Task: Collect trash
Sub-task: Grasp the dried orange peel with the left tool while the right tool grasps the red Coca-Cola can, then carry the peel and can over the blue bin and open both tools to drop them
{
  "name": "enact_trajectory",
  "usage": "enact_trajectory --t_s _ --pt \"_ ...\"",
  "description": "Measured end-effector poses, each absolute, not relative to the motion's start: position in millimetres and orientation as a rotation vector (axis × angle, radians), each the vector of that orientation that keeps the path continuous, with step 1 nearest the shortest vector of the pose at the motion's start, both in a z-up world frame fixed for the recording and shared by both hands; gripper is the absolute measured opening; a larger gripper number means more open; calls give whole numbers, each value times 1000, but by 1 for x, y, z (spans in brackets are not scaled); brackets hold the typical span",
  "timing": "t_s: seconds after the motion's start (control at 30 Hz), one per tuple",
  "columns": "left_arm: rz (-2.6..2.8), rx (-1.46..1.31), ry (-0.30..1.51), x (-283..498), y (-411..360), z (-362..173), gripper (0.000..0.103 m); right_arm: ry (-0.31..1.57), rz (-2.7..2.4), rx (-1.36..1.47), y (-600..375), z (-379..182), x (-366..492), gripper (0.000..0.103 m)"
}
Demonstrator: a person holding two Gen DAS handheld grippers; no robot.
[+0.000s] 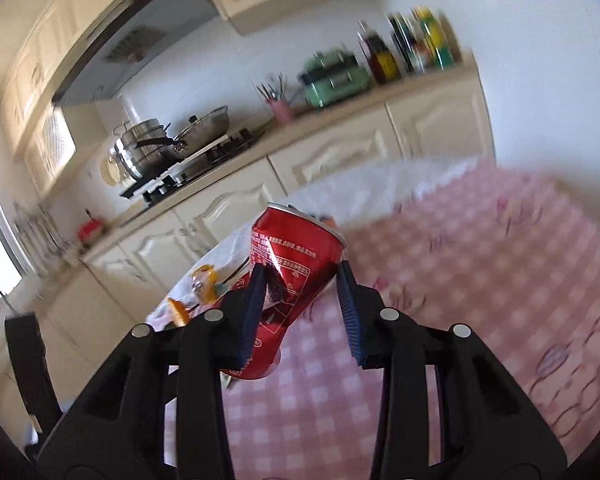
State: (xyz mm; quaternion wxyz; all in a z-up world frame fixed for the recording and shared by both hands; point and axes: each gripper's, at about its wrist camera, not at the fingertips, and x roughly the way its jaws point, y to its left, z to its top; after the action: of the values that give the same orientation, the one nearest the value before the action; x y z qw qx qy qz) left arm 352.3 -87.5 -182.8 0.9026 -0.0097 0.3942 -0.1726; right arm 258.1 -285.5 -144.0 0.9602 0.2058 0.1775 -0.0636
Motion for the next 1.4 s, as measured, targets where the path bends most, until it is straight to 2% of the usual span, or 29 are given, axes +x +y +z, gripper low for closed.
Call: enact_trajectory --t_s 0.1,0.2,0.27,0.47,0.73,1.0,1.23,1.4 --pt "-343 -20 844 364 -93 -189 61 343 -149 343 -276 -141 263 36" --pt "-328 -12 858 371 -94 -190 54 338 -153 297 -268 -139 269 36" --pt "-296 25 864 375 -96 -191 40 336 -154 262 -263 -139 271 36" --pt "-255 130 853 374 -106 -192 31 335 -151 182 -246 -137 275 35" --pt "-312 29 766 349 -81 -170 31 320 -137 144 -229 -130 265 35" --pt "-279 -57 656 310 -17 -134 31 289 -41 100 -173 -111 245 35" --pt "-166 -137 614 279 79 -131 31 307 165 34 -73 -106 237 35" --pt "-8 -231 652 265 174 -160 31 377 323 -17 13 -130 247 35"
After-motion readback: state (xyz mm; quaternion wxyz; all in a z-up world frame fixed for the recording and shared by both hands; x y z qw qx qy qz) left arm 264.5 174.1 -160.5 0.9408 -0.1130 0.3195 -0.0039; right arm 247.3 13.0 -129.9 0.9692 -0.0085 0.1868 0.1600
